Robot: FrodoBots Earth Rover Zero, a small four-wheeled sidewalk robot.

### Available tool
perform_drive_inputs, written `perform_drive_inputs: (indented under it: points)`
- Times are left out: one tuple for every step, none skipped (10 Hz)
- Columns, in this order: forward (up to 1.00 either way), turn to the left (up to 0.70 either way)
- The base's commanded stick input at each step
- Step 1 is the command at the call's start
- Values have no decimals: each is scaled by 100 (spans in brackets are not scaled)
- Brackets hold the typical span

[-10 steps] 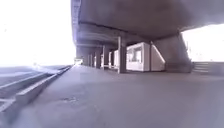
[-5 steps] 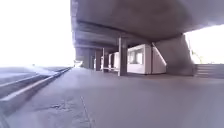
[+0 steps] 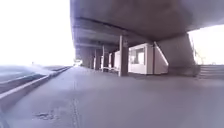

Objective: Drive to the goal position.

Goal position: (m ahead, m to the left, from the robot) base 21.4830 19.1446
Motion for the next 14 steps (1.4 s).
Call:
perform_drive_inputs:
  points:
    - [70, 0]
    - [70, 0]
    - [70, 0]
    - [70, 0]
    - [70, 0]
    - [70, 0]
    - [70, 0]
    - [70, 0]
    - [70, 0]
    - [70, 0]
    - [70, 0]
    - [70, 0]
    - [70, 0]
    - [70, 0]
